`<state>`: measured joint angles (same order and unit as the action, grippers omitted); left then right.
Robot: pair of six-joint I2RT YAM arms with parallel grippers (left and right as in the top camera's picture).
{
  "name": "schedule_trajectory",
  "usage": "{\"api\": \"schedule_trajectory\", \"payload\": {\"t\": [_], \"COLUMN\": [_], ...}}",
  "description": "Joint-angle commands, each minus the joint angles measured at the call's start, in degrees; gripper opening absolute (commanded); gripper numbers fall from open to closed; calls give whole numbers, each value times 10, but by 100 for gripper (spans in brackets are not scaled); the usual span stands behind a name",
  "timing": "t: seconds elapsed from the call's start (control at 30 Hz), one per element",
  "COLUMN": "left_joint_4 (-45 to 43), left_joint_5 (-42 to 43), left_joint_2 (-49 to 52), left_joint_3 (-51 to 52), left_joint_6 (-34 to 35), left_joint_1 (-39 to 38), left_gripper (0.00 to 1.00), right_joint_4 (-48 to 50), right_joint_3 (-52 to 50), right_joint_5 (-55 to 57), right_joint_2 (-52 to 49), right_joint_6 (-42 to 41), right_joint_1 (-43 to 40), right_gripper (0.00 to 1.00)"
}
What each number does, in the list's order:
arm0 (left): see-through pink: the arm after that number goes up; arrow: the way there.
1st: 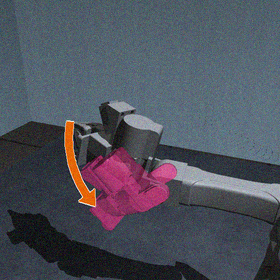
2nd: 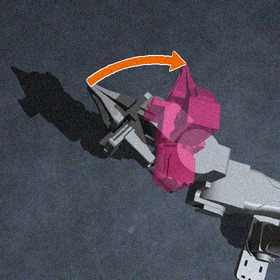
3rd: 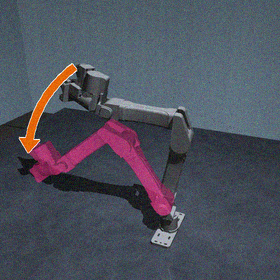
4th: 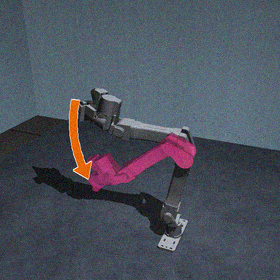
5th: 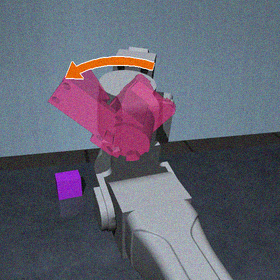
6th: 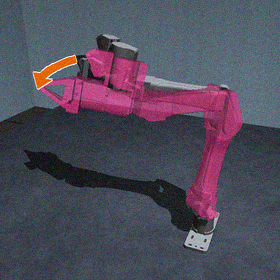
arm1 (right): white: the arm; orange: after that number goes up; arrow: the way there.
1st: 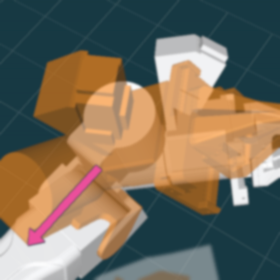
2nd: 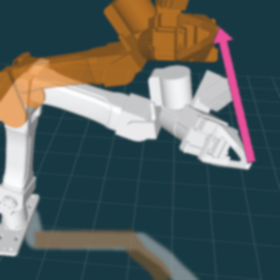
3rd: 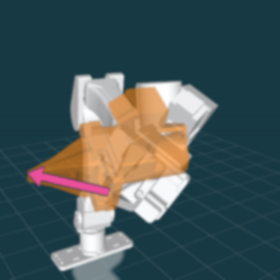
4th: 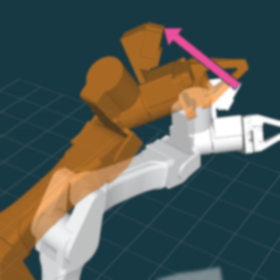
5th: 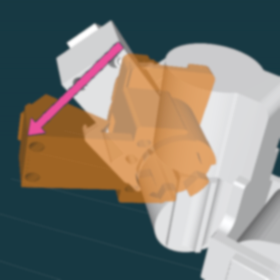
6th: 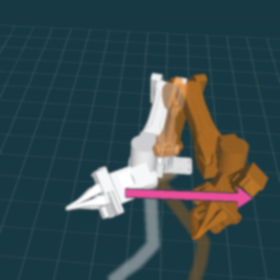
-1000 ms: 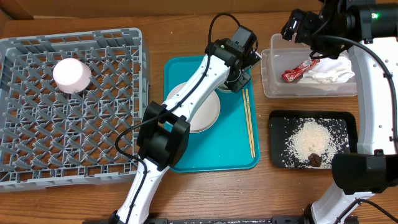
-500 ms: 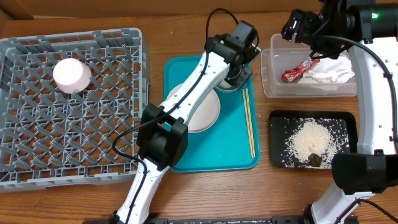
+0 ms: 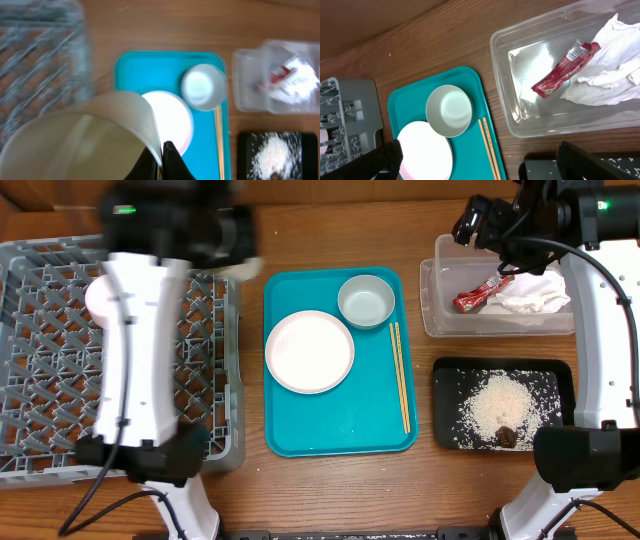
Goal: Sort waste into correct bins and load items into the dishwasher
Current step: 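Lift the white cup and carry it over the dish rack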
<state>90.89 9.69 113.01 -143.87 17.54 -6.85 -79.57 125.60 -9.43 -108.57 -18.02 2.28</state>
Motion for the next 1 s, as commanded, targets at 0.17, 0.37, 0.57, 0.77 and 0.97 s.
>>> {"api": "schedule_trajectory", "payload": {"t": [0.17, 0.37, 0.57, 0.77, 0.97], "left_joint_4": [59, 59, 33, -48, -148], "left_joint_5": [184, 185, 375, 595, 704], "left_joint_2": [-6, -72, -152, -114, 11], "left_joint_3": [58, 204, 356, 479, 563], "left_joint_6": [-29, -71, -231, -300, -300], "left_joint_1": [222, 305, 443, 509, 538], "left_gripper": [4, 4, 4, 4, 4], "right_joint_4": [2, 2, 2, 2, 2], "right_joint_3": [4, 4, 4, 4, 4], "right_joint_5": [4, 4, 4, 4, 4], "right_joint_2": [11, 11, 11, 11, 11], "right_joint_6": [-4, -4, -4, -4, -4], "right_joint_1": [-2, -2, -2, -2, -2], "right_gripper": [100, 100, 100, 100, 100]}}
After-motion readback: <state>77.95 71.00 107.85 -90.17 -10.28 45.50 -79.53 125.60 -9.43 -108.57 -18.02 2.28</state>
